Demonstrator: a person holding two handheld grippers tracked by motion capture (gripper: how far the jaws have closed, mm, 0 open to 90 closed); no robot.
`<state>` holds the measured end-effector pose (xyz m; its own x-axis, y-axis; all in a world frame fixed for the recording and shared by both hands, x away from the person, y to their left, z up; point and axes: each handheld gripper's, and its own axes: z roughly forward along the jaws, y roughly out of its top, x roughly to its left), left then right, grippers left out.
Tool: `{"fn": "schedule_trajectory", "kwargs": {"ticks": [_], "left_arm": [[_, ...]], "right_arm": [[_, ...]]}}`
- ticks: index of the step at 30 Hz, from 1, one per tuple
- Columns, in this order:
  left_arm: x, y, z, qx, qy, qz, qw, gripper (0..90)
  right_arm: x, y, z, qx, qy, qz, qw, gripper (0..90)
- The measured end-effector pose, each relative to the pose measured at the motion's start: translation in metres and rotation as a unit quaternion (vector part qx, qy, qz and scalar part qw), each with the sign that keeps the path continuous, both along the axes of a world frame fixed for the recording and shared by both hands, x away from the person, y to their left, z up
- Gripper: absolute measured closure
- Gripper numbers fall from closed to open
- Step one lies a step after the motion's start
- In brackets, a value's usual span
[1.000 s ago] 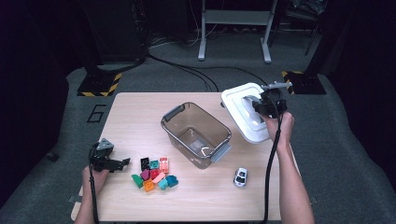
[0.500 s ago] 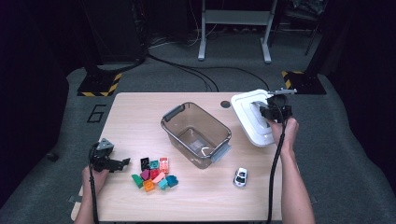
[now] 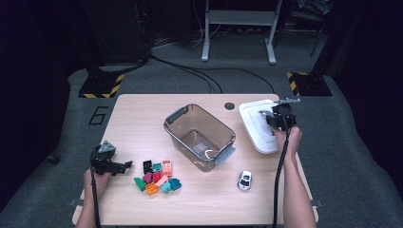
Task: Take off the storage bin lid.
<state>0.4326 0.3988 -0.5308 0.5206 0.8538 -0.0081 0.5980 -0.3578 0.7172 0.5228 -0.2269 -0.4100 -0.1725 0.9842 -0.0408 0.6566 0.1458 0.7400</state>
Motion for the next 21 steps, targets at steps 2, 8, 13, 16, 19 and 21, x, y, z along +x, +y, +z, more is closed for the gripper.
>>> {"fn": "schedule_trajectory", "kwargs": {"ticks": [2, 8, 13, 16, 19, 21], "left_arm": [[0.0, 0.0, 0.0, 0.0, 0.0, 0.0, 1.0, 0.0], [0.0, 0.0, 0.0, 0.0, 0.0, 0.0, 1.0, 0.0], [0.0, 0.0, 0.0, 0.0, 0.0, 0.0, 1.0, 0.0], [0.0, 0.0, 0.0, 0.0, 0.0, 0.0, 1.0, 0.0], [0.0, 0.0, 0.0, 0.0, 0.0, 0.0, 1.0, 0.0], [0.0, 0.0, 0.0, 0.0, 0.0, 0.0, 1.0, 0.0]], "right_arm": [[0.002, 0.001, -0.006, 0.004, 0.007, -0.007, 0.9999, 67.3], [0.008, 0.004, -0.024, 0.013, 0.011, -0.018, 0.9997, 67.3], [0.011, 0.005, -0.035, 0.016, 0.017, -0.031, 0.9992, 67.3], [0.012, 0.006, -0.041, 0.016, 0.019, -0.039, 0.9989, 67.3], [0.012, 0.008, -0.046, 0.013, 0.023, -0.048, 0.9985, 67.3], [0.013, 0.01, -0.05, 0.011, 0.025, -0.05, 0.9984, 67.2]]}}
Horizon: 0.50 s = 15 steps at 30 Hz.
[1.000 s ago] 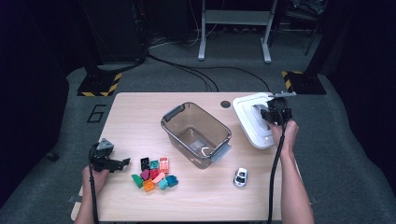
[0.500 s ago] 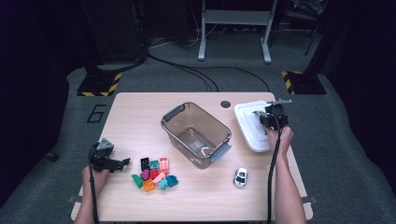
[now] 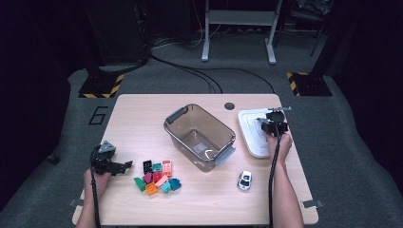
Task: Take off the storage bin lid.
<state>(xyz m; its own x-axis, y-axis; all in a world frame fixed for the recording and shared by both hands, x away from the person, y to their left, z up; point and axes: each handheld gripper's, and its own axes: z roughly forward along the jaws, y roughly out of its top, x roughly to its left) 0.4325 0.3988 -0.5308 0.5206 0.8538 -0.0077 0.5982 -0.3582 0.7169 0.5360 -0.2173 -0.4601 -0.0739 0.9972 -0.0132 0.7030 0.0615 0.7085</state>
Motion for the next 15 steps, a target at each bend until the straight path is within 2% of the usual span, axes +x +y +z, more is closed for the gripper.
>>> {"fn": "schedule_trajectory", "kwargs": {"ticks": [6, 15], "left_arm": [[0.0, 0.0, 0.0, 0.0, 0.0, 0.0, 1.0, 0.0], [0.0, 0.0, 0.0, 0.0, 0.0, 0.0, 1.0, 0.0]], "right_arm": [[0.002, 0.008, -0.012, -0.016, 0.009, 0.006, 0.9998, 67.2], [0.003, 0.011, -0.024, -0.012, 0.021, 0.006, 0.9997, 66.5]]}}
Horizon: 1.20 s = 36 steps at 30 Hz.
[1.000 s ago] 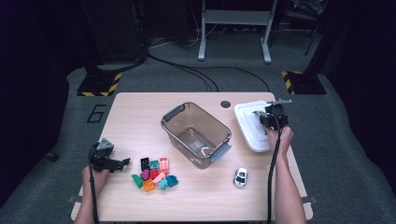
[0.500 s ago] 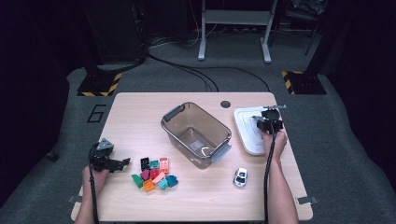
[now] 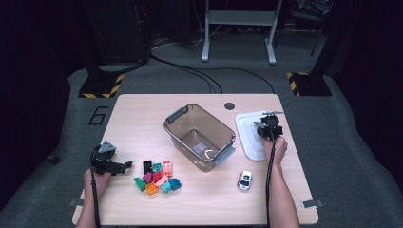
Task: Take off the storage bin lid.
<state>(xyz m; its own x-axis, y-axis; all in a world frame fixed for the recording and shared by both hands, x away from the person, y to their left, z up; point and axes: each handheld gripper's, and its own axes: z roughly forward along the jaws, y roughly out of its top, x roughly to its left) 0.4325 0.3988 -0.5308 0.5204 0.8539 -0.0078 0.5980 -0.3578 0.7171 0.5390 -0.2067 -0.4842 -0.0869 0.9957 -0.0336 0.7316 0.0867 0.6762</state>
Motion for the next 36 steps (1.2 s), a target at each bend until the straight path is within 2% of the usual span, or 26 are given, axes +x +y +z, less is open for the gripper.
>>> {"fn": "schedule_trajectory", "kwargs": {"ticks": [1, 4, 7, 11, 12, 16, 21, 22, 25, 27, 31, 36], "left_arm": [[0.0, 0.0, 0.0, 0.0, 0.0, 0.0, 1.0, 0.0], [0.0, 0.0, 0.0, 0.0, 0.0, 0.0, 1.0, 0.0], [0.0, 0.0, 0.0, 0.0, 0.0, 0.0, 1.0, 0.0], [0.0, 0.0, 0.0, 0.0, 0.0, 0.0, 1.0, 0.0], [0.0, 0.0, 0.0, 0.0, 0.0, 0.0, 1.0, 0.0], [0.0, 0.0, 0.0, 0.0, 0.0, 0.0, 1.0, 0.0], [0.0, 0.0, 0.0, 0.001, 0.001, 0.0, 1.0, 0.0], [0.0, 0.0, 0.0, 0.001, 0.0, 0.0, 1.0, 0.0], [0.0, 0.0, 0.0, 0.001, 0.001, 0.0, 1.0, 0.0], [0.0, 0.0, 0.0, 0.001, 0.001, 0.0, 1.0, 0.0], [0.0, 0.0, 0.0, 0.0, 0.0, 0.0, 1.0, 0.0], [0.0, 0.0, 0.0, 0.001, 0.001, 0.001, 1.0, 0.0]], "right_arm": [[0.0, -0.001, 0.0, 0.001, -0.002, 0.002, 1.0, 66.1], [-0.001, -0.002, 0.002, 0.011, 0.002, 0.005, 0.9999, 57.2], [-0.005, -0.004, 0.006, 0.024, -0.003, 0.007, 0.9997, 46.8], [-0.017, -0.003, 0.016, 0.036, -0.02, 0.018, 0.999, 35.3], [-0.022, -0.003, 0.019, 0.037, -0.027, 0.028, 0.9986, 32.3], [-0.031, 0.001, 0.025, 0.046, -0.021, 0.036, 0.9981, 24.1], [-0.051, 0.007, 0.031, 0.055, -0.021, 0.063, 0.9963, 14.2], [-0.054, 0.008, 0.03, 0.054, -0.024, 0.069, 0.9959, 14.1], [-0.067, 0.014, 0.03, 0.063, -0.01, 0.083, 0.9946, 8.6], [-0.078, 0.017, 0.027, 0.064, -0.009, 0.092, 0.9937, 6.5], [-0.097, 0.023, 0.018, 0.07, 0.0, 0.105, 0.992, 0.7], [-0.119, 0.031, 0.01, 0.073, 0.005, 0.114, 0.9908, 0.0]]}}
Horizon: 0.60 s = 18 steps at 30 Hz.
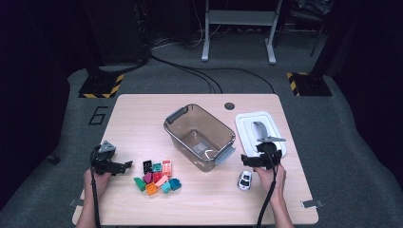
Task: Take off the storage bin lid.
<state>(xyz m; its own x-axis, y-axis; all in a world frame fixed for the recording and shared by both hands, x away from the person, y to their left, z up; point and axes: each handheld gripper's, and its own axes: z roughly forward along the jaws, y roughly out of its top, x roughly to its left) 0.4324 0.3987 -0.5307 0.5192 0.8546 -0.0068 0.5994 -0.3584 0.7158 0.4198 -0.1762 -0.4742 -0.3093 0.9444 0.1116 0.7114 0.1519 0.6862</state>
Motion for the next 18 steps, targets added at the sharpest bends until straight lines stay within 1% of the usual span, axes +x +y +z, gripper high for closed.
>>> {"fn": "schedule_trajectory", "kwargs": {"ticks": [1, 6, 7, 8, 11, 12, 14, 16, 17, 18], "left_arm": [[0.0, 0.0, 0.0, 0.0, 0.0, 0.0, 1.0, 0.0], [0.0, 0.0, 0.0, 0.0, 0.0, 0.0, 1.0, 0.0], [0.0, 0.0, 0.0, 0.0, 0.0, 0.0, 1.0, 0.0], [0.0, 0.0, 0.0, -0.001, 0.0, 0.0, 1.0, 0.0], [0.0, 0.0, 0.0, 0.0, 0.0, 0.001, 1.0, 0.0], [0.0, 0.0, 0.0, 0.0, 0.0, 0.001, 1.0, 0.0], [0.0, 0.0, 0.0, 0.0, 0.0, 0.001, 1.0, 0.0], [0.0, 0.0, 0.0, -0.001, 0.0, 0.001, 1.0, 0.0], [0.0, 0.0, 0.0, 0.0, 0.0, 0.001, 1.0, 0.0], [0.0, 0.0, 0.0, 0.0, 0.0, 0.001, 1.0, 0.0]], "right_arm": [[-0.004, 0.001, -0.002, -0.004, -0.002, 0.007, 1.0, 0.0], [-0.03, 0.015, -0.007, 0.0, 0.001, 0.021, 0.9998, 0.0], [-0.035, 0.018, -0.01, -0.005, 0.001, 0.023, 0.9997, 0.6], [-0.042, 0.022, -0.013, -0.014, 0.0, 0.024, 0.9996, 2.6], [-0.057, 0.028, -0.021, -0.007, -0.005, 0.024, 0.9997, 9.2], [-0.062, 0.03, -0.024, -0.008, -0.011, 0.023, 0.9996, 12.3], [-0.07, 0.036, -0.029, -0.03, -0.02, 0.017, 0.9992, 15.8], [-0.075, 0.039, -0.032, -0.032, -0.027, 0.01, 0.9991, 20.3], [-0.078, 0.04, -0.034, -0.037, -0.031, 0.005, 0.9988, 22.8], [-0.08, 0.04, -0.035, -0.044, -0.035, 0.007, 0.9984, 23.9]]}}
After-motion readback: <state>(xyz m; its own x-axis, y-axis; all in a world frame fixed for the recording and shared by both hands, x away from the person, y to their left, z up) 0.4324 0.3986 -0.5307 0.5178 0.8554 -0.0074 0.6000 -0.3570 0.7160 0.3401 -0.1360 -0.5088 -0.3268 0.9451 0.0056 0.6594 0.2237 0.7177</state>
